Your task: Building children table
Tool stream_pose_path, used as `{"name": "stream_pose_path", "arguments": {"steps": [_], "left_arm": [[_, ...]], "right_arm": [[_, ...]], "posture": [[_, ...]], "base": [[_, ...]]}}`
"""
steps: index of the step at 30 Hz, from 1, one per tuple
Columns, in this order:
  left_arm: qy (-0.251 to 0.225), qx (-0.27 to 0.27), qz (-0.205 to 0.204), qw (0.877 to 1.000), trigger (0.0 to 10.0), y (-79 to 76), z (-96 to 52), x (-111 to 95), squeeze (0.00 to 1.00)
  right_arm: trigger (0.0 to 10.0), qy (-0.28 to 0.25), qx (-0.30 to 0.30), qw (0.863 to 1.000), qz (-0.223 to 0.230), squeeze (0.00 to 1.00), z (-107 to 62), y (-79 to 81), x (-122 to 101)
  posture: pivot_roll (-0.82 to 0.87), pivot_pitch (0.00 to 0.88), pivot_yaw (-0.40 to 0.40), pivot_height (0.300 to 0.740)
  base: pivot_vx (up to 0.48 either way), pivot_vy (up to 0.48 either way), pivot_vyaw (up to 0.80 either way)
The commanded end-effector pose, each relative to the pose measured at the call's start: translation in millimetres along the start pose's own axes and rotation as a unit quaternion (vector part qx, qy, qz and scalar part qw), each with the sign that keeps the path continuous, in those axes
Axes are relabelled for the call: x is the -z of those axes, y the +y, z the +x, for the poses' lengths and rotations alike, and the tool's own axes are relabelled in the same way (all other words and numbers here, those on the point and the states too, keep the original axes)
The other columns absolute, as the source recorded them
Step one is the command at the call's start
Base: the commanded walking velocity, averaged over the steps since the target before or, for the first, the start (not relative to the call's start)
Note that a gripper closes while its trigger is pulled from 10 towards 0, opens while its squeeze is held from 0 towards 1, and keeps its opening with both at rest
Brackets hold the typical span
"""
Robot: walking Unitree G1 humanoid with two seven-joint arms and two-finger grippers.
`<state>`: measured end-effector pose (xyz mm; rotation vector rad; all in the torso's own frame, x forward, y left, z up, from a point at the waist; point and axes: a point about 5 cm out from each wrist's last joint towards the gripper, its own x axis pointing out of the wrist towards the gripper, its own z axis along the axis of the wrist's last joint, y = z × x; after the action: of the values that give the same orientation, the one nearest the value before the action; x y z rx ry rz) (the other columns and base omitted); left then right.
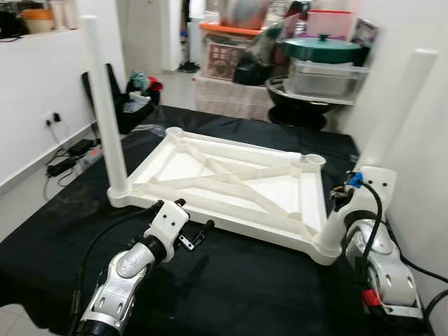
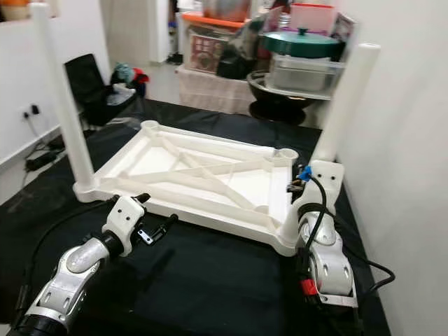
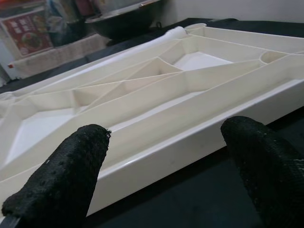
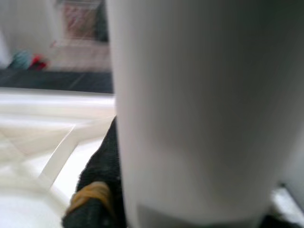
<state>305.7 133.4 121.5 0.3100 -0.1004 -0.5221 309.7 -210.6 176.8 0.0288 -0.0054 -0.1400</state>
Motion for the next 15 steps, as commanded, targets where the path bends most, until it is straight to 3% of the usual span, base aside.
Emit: {"name": "stream_pose_path", "arguments": {"steps": [1,2,3,5,6,7,9,10,12,13,14,15], "left_arm": [[0.010,0.005,-0.004,1.000,10.0,-1.1,-0.7,4,0.00],[0.011,0.004,-0.004,1.000,10.0,-0.5,-1.3,4,0.00],[0.012,0.003,-0.004,1.000,10.0,-0.4,-2.2,5,0.00],[0.013,0.002,-0.005,1.000,10.0,-0.5,-2.8,5,0.00],[0.014,0.002,-0.005,1.000,10.0,-0.6,-2.8,6,0.00],[0.014,0.002,-0.005,1.000,10.0,-0.6,-2.8,6,0.00],[0.013,0.003,-0.005,1.000,10.0,-2.3,-0.3,5,0.00],[0.013,0.003,-0.005,1.000,10.0,-2.3,-0.3,5,0.00],[0.009,0.004,-0.006,1.000,10.0,-4.1,2.4,3,0.00],[0.009,0.004,-0.006,1.000,10.0,-4.1,2.4,3,0.00],[0.008,0.004,-0.006,1.000,10.0,-4.2,2.9,3,0.00],[0.008,0.004,-0.006,1.000,10.0,-4.2,2.9,3,0.00]], "right_arm": [[10.0,0.013,-0.074,0.997,0.017,1.00,-2.4,21.2,7],[10.0,0.005,-0.090,0.996,0.019,1.00,-3.0,22.8,4],[10.0,-0.011,-0.121,0.992,0.025,0.31,-5.6,26.7,-3],[10.0,-0.020,-0.142,0.989,0.028,0.31,-7.7,29.5,-7],[10.0,-0.037,-0.185,0.982,0.030,0.00,-12.5,34.8,-14],[10.0,-0.037,-0.185,0.982,0.030,0.00,-12.5,34.8,-14],[10.0,-0.062,-0.325,0.943,0.022,0.00,-35.8,51.9,-25],[10.0,-0.062,-0.325,0.943,0.022,0.00,-35.8,51.9,-25],[10.0,-0.059,-0.450,0.891,-0.007,0.00,-64.3,66.2,-21],[10.0,-0.059,-0.450,0.891,-0.007,0.00,-64.3,66.2,-21],[10.0,-0.054,-0.477,0.877,-0.015,0.00,-71.6,69.3,-18],[10.0,-0.054,-0.477,0.877,-0.015,0.00,-71.6,69.3,-18]], "posture": [[0.05,0.000,-0.101,0.740],[0.05,0.000,-0.101,0.740],[0.05,0.000,-0.097,0.740],[0.05,0.000,-0.097,0.740],[0.04,0.000,-0.096,0.740],[0.04,0.000,-0.096,0.740],[0.04,0.000,-0.093,0.740],[0.04,0.000,-0.093,0.740],[0.04,0.000,-0.097,0.740],[0.04,0.000,-0.097,0.740],[0.04,0.000,-0.097,0.740],[0.04,0.000,-0.097,0.740]], "base": [[0.000,0.000,0.00],[0.000,0.000,0.00],[0.000,0.000,0.00],[0.000,0.000,0.00],[0.000,0.000,0.00],[0.000,0.000,0.00],[0.000,0.000,0.00],[0.000,0.000,0.00],[0.000,0.000,0.00],[0.000,0.000,0.00],[0.000,0.000,0.00],[0.000,0.000,0.00]]}}
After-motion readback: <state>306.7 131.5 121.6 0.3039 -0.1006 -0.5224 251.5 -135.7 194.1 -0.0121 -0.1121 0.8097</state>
